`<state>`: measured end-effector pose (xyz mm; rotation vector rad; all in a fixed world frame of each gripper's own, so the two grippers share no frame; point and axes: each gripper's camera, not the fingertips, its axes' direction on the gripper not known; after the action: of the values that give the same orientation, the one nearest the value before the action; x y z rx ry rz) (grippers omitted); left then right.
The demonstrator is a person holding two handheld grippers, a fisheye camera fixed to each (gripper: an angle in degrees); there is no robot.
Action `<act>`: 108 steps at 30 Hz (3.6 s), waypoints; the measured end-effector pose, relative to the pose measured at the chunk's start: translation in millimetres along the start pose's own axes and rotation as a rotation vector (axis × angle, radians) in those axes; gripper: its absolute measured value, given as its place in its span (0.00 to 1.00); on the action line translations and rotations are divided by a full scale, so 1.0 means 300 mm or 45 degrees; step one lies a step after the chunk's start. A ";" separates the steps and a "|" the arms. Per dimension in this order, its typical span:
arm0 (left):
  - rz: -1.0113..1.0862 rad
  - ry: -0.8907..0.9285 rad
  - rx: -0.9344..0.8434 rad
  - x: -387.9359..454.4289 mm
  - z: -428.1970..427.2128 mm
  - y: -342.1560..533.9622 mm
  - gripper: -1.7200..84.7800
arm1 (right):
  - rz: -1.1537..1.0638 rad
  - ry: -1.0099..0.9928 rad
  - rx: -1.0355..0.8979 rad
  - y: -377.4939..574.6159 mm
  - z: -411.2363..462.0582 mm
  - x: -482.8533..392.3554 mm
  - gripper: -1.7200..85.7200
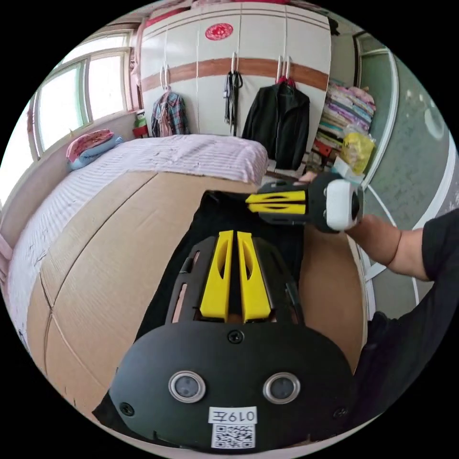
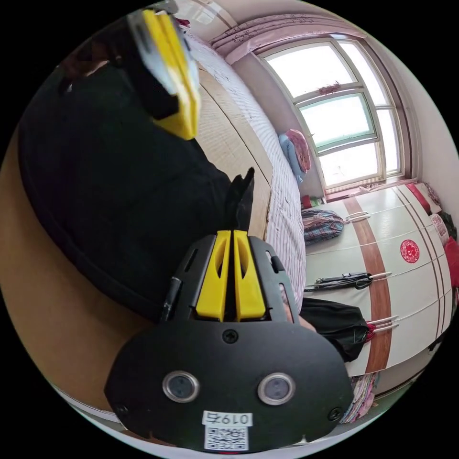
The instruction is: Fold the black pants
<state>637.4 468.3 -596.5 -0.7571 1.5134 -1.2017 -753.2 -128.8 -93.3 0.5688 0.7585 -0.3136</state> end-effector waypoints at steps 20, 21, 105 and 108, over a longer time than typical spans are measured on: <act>-0.346 0.135 -0.174 -0.346 0.359 -0.159 0.04 | 0.081 0.053 0.092 -0.004 -0.057 -0.041 0.03; -0.340 0.136 -0.172 -0.351 0.359 -0.153 0.03 | 0.097 0.073 0.104 0.000 -0.059 -0.037 0.03; -0.200 -0.319 -0.539 -0.601 -0.502 0.724 0.04 | 1.035 -1.020 -0.112 0.808 0.689 1.117 0.01; -0.179 -0.373 -0.586 -0.565 -0.509 0.772 0.05 | 1.090 -1.086 -0.100 0.862 0.700 1.131 0.02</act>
<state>566.5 738.7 -762.6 -1.3038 1.5203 -0.7980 -282.5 -66.1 -118.7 0.5673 -0.3210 0.2731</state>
